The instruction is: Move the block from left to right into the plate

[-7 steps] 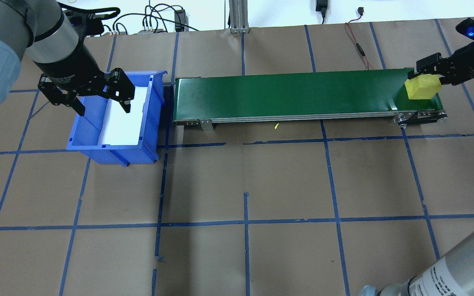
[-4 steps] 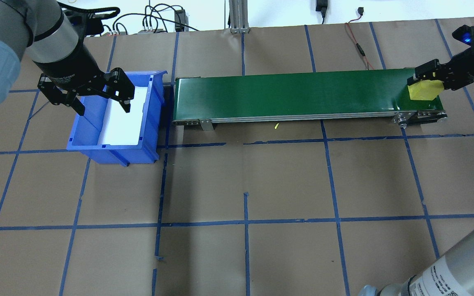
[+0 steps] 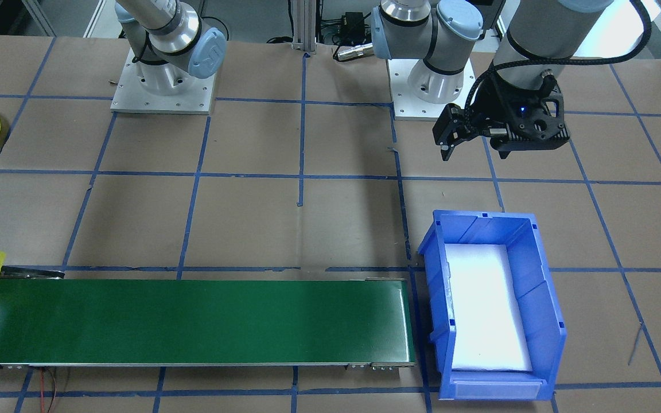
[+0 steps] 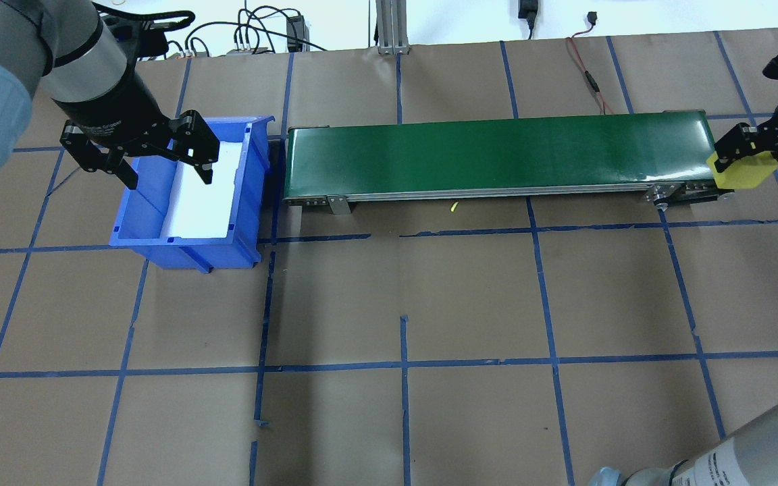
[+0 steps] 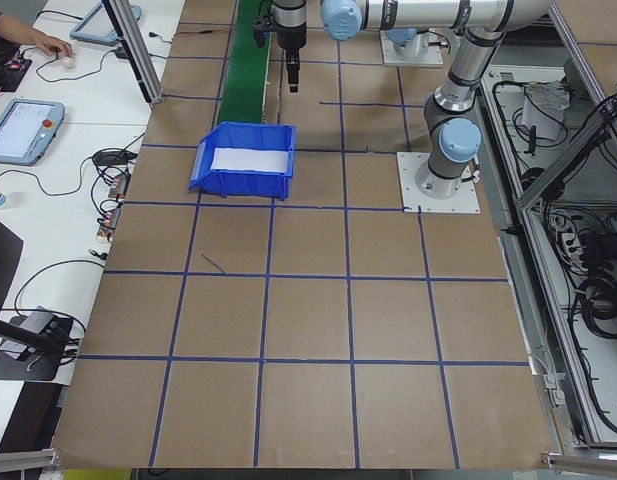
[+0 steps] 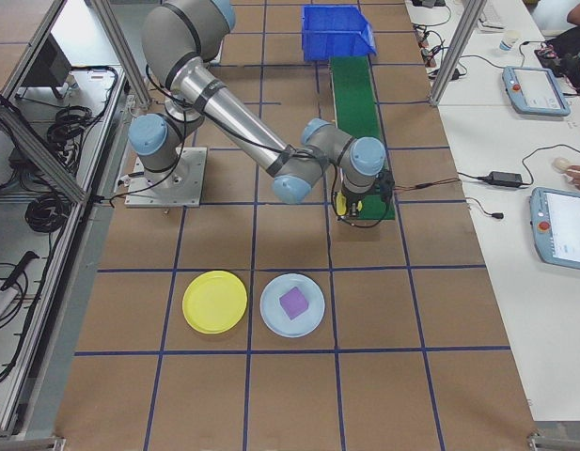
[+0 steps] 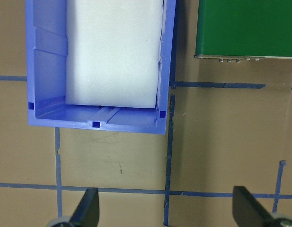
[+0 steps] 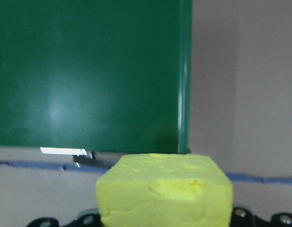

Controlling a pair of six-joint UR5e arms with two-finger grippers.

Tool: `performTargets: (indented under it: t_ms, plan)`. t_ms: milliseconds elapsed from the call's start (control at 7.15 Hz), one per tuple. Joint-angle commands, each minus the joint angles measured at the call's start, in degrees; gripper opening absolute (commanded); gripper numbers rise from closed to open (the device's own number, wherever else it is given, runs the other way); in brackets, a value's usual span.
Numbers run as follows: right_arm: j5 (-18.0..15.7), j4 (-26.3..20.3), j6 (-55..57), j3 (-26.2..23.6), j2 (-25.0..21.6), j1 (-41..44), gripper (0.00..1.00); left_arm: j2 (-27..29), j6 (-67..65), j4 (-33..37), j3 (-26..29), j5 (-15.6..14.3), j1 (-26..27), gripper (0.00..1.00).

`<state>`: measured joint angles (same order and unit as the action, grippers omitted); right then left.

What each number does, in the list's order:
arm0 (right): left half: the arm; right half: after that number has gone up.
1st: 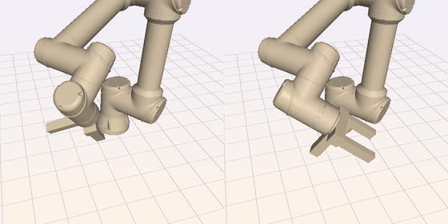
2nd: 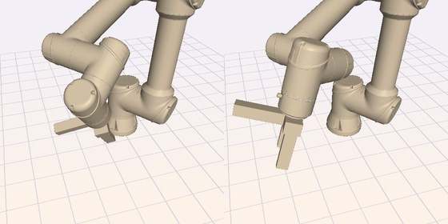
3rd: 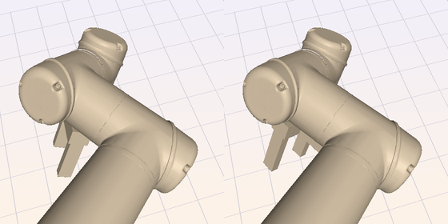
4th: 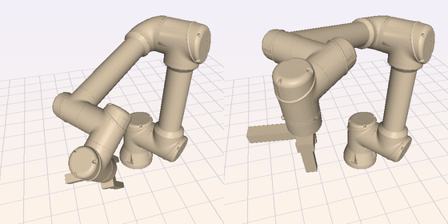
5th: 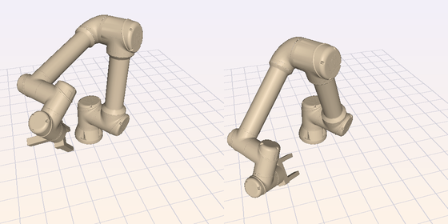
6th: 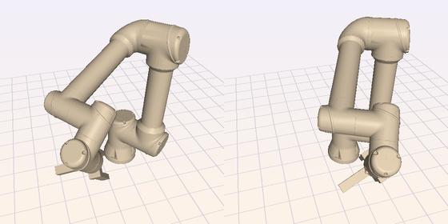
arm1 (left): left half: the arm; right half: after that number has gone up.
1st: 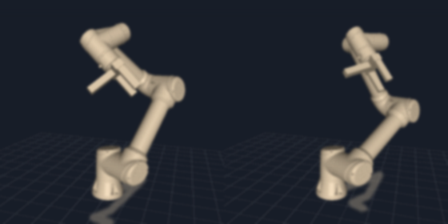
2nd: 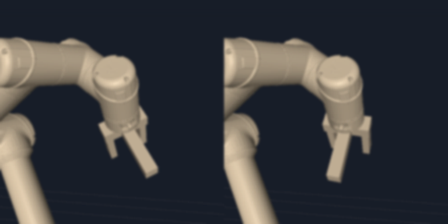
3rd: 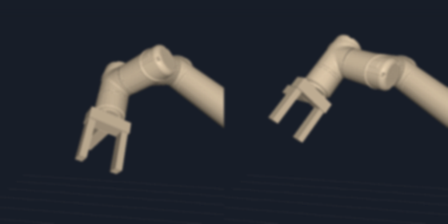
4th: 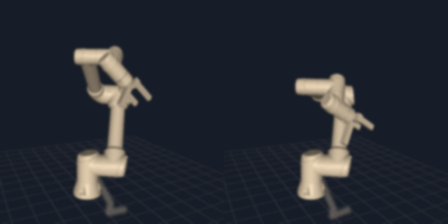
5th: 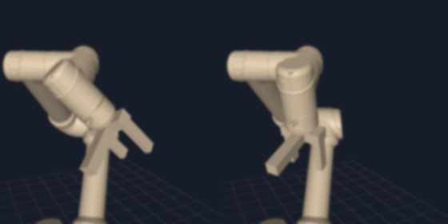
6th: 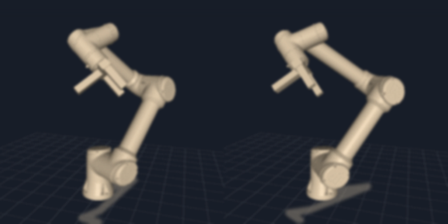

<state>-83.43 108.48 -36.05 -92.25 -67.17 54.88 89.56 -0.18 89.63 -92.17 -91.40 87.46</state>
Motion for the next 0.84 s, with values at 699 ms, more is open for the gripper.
performTargets:
  t_ms: [699]
  plan:
    - [-14.39,11.37,-42.57,-21.11,-8.07,-38.14,0.48,-0.08,0.0,0.02,0.06,0.0,0.08,1.0]
